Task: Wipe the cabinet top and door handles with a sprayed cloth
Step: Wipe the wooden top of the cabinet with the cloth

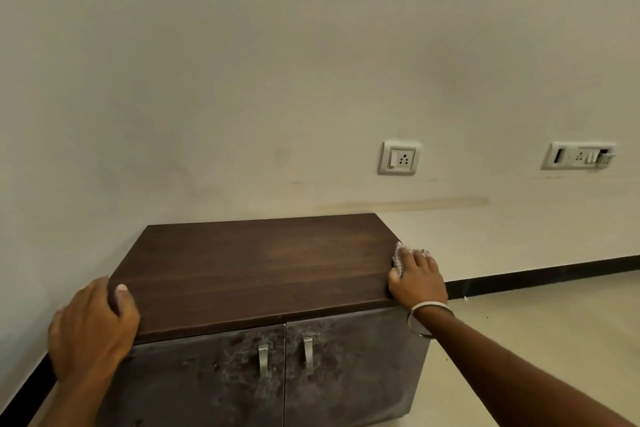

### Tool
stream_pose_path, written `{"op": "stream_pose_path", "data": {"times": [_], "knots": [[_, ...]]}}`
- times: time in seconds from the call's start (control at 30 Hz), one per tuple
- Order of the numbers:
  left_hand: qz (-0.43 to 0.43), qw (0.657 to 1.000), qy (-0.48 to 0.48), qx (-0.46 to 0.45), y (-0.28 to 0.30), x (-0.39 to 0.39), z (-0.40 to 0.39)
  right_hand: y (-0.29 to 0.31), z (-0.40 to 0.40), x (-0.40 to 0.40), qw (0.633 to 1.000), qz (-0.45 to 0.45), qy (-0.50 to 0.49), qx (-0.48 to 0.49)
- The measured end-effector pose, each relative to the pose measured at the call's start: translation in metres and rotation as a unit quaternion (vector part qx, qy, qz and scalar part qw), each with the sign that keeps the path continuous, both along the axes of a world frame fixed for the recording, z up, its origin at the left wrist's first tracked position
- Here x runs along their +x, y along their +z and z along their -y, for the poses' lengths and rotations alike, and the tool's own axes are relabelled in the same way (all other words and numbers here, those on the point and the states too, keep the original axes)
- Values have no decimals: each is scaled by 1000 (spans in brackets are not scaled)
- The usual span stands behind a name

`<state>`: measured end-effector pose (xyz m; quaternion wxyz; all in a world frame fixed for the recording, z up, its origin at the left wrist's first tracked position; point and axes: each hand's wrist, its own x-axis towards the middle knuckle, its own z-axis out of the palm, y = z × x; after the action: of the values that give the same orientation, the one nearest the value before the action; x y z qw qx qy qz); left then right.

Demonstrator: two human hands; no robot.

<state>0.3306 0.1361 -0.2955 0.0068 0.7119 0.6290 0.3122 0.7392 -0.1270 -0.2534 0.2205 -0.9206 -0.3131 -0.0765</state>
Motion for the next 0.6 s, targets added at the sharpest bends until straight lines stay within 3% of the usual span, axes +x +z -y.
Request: {"op": "stream_pose_path", "data": {"times": [0.37, 0.6], "knots": [[25, 1000, -5, 18, 23, 3, 23, -4, -74, -110, 990, 36, 135, -9], [51, 997, -26, 44, 23, 1, 20, -4, -129, -211, 965, 20, 259, 40]]}}
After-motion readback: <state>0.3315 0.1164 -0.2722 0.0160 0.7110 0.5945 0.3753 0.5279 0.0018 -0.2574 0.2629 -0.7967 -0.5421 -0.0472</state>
